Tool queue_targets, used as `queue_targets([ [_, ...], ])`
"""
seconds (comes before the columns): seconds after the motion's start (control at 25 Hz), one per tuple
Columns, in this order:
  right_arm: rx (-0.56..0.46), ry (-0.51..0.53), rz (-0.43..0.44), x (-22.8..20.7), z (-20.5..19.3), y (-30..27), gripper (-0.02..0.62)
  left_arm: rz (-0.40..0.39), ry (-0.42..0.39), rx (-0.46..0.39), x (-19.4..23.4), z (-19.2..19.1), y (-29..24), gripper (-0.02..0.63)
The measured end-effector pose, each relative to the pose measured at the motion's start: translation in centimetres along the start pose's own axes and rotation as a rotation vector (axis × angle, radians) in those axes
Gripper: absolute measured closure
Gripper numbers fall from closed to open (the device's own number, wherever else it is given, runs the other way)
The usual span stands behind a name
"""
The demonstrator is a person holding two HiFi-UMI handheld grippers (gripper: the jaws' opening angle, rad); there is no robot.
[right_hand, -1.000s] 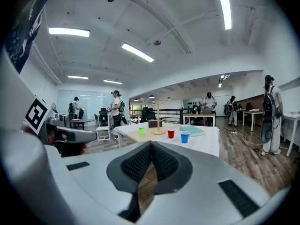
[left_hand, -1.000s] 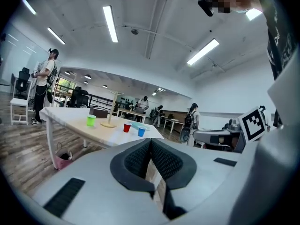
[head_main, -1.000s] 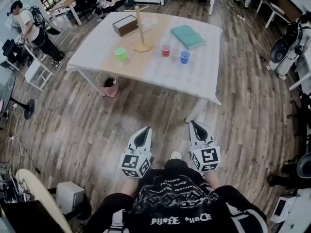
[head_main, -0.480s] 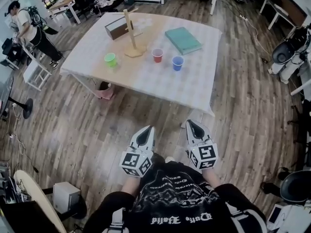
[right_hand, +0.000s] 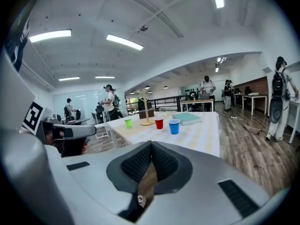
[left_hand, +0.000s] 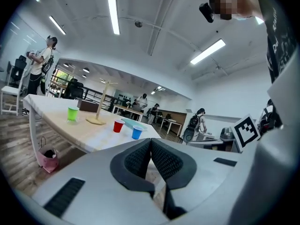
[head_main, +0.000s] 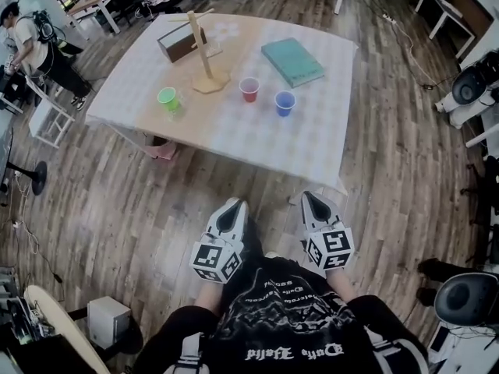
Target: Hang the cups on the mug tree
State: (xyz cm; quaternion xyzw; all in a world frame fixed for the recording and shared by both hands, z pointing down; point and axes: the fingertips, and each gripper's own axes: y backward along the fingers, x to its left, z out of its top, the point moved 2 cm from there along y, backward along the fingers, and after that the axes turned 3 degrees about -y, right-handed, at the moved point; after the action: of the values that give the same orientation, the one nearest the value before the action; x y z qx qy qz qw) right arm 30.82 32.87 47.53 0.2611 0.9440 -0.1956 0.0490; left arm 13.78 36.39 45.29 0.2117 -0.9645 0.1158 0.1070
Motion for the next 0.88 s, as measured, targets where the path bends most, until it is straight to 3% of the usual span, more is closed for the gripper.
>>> queue_targets([
  [0.24, 0.003, -0.018, -0.051, -1.9, 2.3, -7.3, 0.586, 0.008, -0.066, 0.035, 6.3, 1.9, -5.9, 0.588],
  [0.52, -0.001, -0.053, -0.13, -2.7, 7.6, -17.8, 0.586, -0.012, -0.109, 0.05, 15.6, 7.6, -13.4, 0.588],
  [0.88, -0.028, -0.1, -0.288, -4.2, 11.8, -26.3, 0.585, -0.087, -0.148, 0.052, 24.9, 12.5, -19.9, 0.588],
])
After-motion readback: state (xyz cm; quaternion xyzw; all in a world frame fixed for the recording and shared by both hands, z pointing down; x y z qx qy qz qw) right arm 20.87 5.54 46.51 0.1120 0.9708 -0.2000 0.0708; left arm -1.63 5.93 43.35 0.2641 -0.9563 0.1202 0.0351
